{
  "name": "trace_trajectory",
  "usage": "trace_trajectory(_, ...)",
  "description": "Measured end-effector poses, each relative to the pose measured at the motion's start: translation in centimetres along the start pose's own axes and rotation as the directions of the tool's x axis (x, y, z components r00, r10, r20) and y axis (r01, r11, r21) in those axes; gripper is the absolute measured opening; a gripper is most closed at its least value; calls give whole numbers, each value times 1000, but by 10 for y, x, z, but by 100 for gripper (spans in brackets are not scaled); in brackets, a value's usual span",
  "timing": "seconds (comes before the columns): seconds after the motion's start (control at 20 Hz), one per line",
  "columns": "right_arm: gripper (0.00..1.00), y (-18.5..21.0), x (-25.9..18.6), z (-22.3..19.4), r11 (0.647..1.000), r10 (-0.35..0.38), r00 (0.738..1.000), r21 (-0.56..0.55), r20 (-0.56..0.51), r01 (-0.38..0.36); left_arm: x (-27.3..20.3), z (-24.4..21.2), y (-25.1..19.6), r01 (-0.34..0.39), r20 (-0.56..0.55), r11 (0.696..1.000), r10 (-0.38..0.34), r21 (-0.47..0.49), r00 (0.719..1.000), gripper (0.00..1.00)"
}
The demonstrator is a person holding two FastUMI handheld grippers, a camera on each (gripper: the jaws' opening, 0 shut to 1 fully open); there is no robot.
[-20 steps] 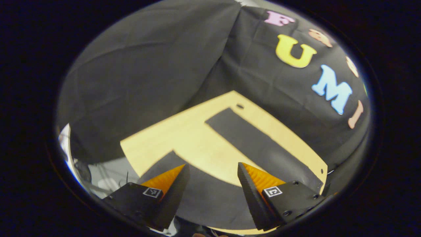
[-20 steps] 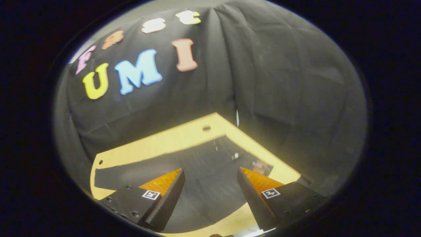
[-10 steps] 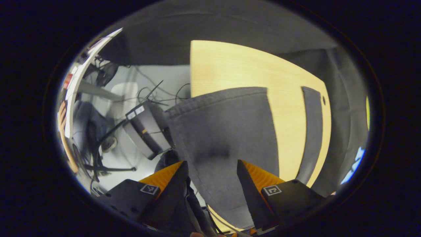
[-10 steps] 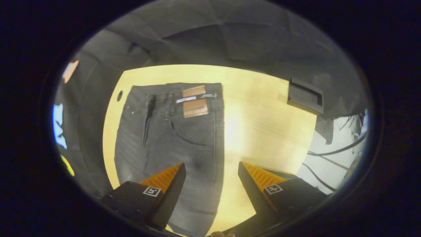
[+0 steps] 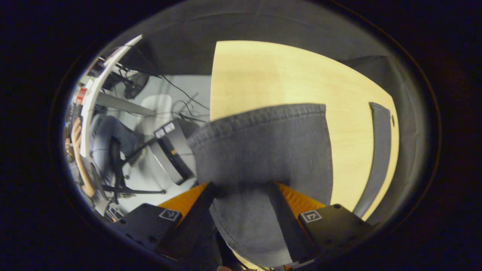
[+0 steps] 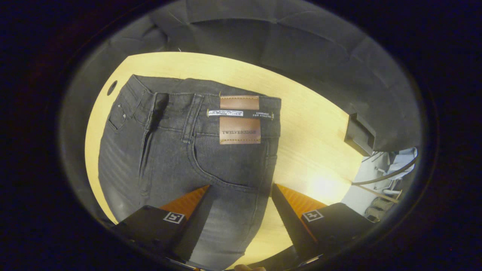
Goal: Grasp the waist and the cuffs of the jeans and fold them to make the two legs overlap; first hold the waist and fold one-third of the jeans toward the cuffs, then hold the cuffs and fold the remaining one-third in the same direction to finish folding.
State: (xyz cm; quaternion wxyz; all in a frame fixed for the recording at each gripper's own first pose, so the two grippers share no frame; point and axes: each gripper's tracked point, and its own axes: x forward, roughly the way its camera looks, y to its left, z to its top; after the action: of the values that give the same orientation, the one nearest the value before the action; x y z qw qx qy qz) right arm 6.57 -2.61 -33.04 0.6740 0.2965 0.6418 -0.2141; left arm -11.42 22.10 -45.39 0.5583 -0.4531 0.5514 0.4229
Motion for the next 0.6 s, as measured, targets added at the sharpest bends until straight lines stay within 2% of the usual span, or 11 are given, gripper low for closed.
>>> trace_trajectory(0.05, 96, 1, 2, 1, 1000, 1, 1000, 3, -18, -1, 4, -2, 2, -25, 18, 999, 25, 26, 1000, 96)
trace_trajectory(0.1, 96, 1, 3, 2, 1000, -1, 1000, 7, -29, 1, 3, -3, -1, -40, 6, 998, 40, 47, 999, 98)
trace_trajectory(0.25, 95, 3, 4, 2, 1000, -3, 1000, 12, 9, 3, 10, 2, -1, -46, 42, 999, 46, 9, 998, 99)
trace_trajectory(0.3, 94, 7, 4, -1, 1000, 2, 999, 5, 32, -2, 9, 3, -3, -48, 61, 999, 48, 7, 997, 87)
trace_trajectory(0.35, 89, 11, 3, 3, 1000, 13, 998, -16, 57, -12, 12, 1, -4, -47, 81, 999, 45, 16, 996, 89)
trace_trajectory(0.4, 78, 17, 4, 4, 999, 25, 996, -33, 86, -22, 9, 2, -7, -36, 100, 999, 31, 39, 995, 82)
trace_trajectory(0.45, 62, 23, 4, 4, 999, 31, 994, -38, 104, -27, 7, 1, -13, -29, 110, 997, 22, 69, 994, 79)
trace_trajectory(0.5, 45, 30, 3, 4, 999, 49, 992, -26, 114, -46, 6, 4, -19, -25, 132, 997, 14, 78, 991, 58)
trace_trajectory(0.6, 19, 30, 2, 3, 997, 74, 989, -34, 125, -70, 3, 2, -25, -46, 148, 997, 35, 68, 988, 17)
